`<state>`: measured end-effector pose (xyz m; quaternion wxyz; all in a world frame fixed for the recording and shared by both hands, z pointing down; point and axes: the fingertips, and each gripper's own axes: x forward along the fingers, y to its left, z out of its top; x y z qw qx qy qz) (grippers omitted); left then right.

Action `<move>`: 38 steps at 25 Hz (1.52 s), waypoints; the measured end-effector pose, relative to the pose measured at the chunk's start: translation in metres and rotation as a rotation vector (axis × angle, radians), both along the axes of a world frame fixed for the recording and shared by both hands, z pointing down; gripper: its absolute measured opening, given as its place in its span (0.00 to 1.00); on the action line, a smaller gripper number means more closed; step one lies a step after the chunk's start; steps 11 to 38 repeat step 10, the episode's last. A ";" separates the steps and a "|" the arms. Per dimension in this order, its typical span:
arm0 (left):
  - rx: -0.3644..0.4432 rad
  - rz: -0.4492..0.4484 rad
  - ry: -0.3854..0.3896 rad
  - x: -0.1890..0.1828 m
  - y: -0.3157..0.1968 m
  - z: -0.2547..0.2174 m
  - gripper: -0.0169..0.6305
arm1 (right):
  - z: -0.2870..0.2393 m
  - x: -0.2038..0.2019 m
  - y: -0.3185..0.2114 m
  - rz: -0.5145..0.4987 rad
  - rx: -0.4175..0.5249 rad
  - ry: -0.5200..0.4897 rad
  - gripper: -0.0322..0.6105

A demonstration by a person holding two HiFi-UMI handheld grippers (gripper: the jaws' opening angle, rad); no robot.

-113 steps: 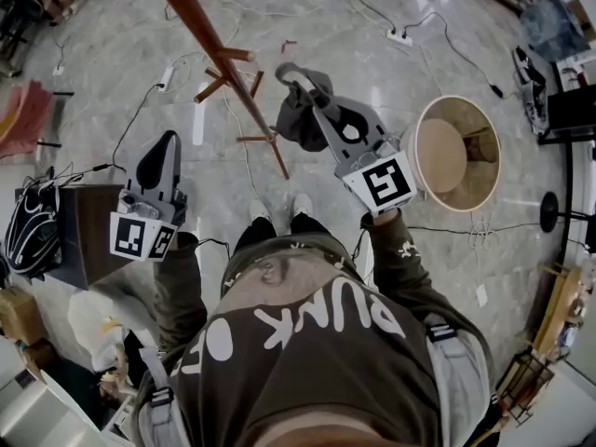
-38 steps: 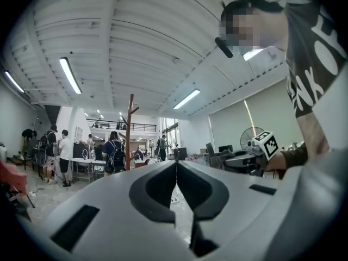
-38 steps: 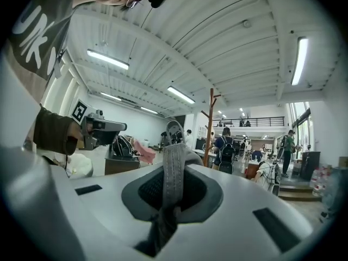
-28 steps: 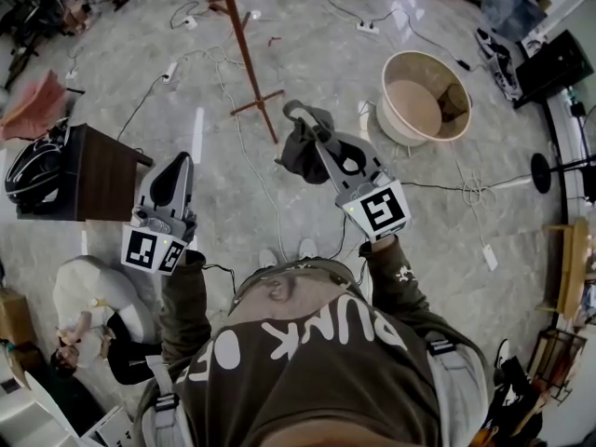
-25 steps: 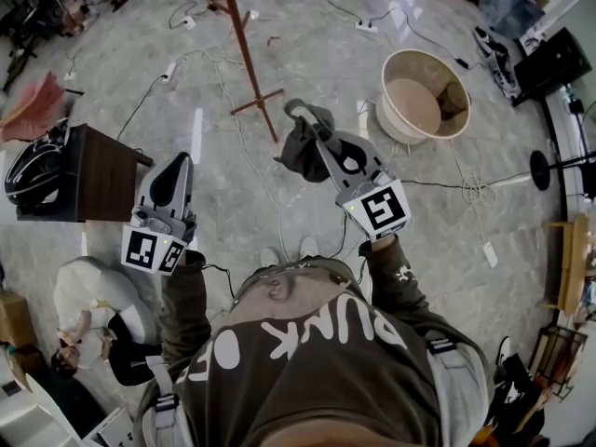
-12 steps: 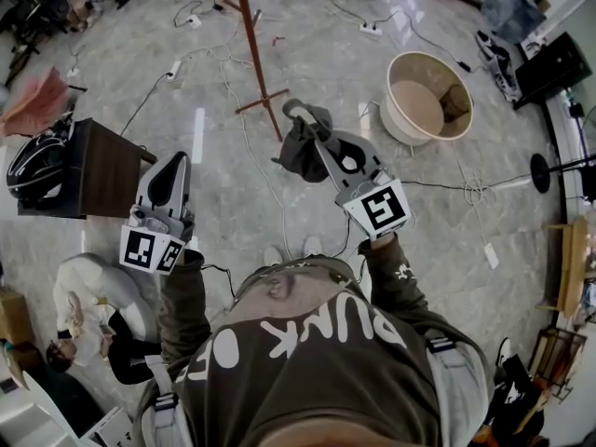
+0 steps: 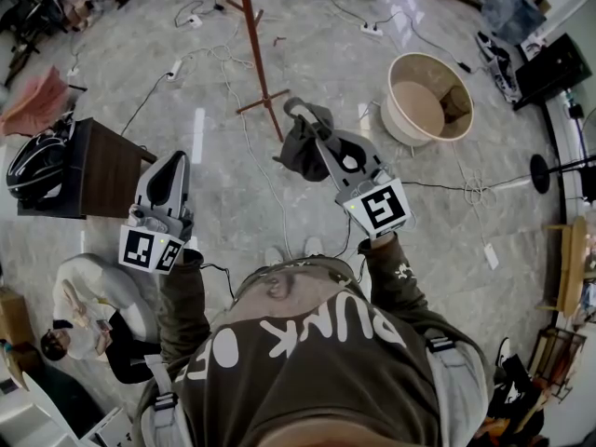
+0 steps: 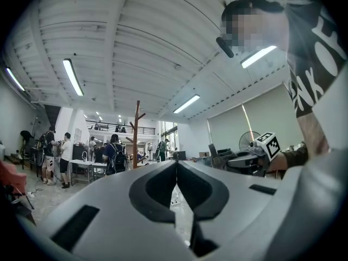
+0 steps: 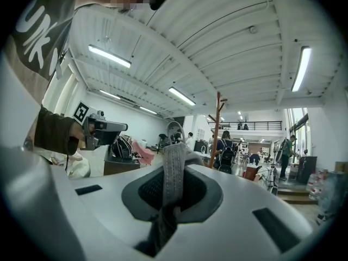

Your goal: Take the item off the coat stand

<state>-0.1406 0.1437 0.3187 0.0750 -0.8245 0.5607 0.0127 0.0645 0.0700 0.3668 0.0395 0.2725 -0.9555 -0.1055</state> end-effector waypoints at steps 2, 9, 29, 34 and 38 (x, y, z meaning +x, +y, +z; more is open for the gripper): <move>0.001 0.001 0.000 -0.002 -0.002 -0.001 0.04 | -0.001 -0.001 -0.001 0.003 -0.003 0.000 0.08; 0.004 0.006 -0.002 0.011 -0.007 0.003 0.04 | 0.002 0.011 -0.005 0.009 0.000 0.002 0.08; 0.004 0.006 -0.003 0.013 -0.007 0.004 0.04 | 0.003 0.014 -0.006 0.010 -0.001 0.002 0.08; 0.004 0.006 -0.003 0.013 -0.007 0.004 0.04 | 0.003 0.014 -0.006 0.010 -0.001 0.002 0.08; 0.004 0.006 -0.003 0.013 -0.007 0.004 0.04 | 0.003 0.014 -0.006 0.010 -0.001 0.002 0.08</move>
